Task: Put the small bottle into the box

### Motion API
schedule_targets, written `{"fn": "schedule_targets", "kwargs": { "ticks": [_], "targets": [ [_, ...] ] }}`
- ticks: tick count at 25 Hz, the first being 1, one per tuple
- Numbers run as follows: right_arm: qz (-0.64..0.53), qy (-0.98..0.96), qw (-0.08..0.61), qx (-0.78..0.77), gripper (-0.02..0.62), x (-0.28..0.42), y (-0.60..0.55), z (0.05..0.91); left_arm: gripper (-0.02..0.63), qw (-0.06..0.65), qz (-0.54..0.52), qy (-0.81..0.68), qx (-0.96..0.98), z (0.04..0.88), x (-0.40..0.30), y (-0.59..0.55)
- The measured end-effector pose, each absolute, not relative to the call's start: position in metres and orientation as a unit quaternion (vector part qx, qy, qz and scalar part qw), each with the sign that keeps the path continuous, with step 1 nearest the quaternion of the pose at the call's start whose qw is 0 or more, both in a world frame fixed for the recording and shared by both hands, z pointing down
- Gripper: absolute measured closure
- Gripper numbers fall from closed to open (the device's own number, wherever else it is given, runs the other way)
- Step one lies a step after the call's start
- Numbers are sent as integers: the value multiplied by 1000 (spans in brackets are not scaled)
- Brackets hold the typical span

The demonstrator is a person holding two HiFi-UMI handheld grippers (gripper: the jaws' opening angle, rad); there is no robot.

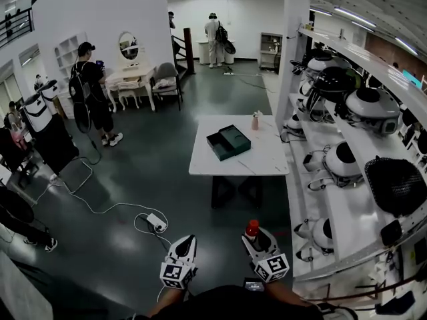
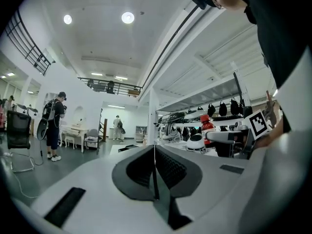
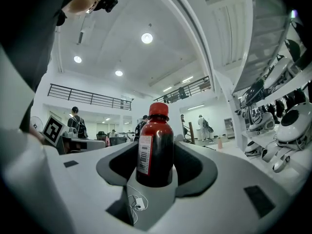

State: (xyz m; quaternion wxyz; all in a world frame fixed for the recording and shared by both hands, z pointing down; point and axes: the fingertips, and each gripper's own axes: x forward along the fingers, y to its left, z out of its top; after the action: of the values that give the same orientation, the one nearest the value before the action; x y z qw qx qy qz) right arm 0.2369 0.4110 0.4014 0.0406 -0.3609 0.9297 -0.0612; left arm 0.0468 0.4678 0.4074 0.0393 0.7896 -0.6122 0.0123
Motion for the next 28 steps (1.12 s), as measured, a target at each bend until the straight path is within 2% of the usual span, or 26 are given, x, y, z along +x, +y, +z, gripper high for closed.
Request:
{"fn": "schedule_targets", "kwargs": {
  "ticks": [7,18,28],
  "targets": [
    [-65,930,46,-359,359,254,402,404,589,28,9,-619,785,399,54,469],
    [-77,931,65,-350,359,271,391,422,589,47,4,-638,769,410,62,472],
    [-88,932,44,-350,359,245,330,434,589,58,-13,-638,768,424,29,397]
  ]
}}
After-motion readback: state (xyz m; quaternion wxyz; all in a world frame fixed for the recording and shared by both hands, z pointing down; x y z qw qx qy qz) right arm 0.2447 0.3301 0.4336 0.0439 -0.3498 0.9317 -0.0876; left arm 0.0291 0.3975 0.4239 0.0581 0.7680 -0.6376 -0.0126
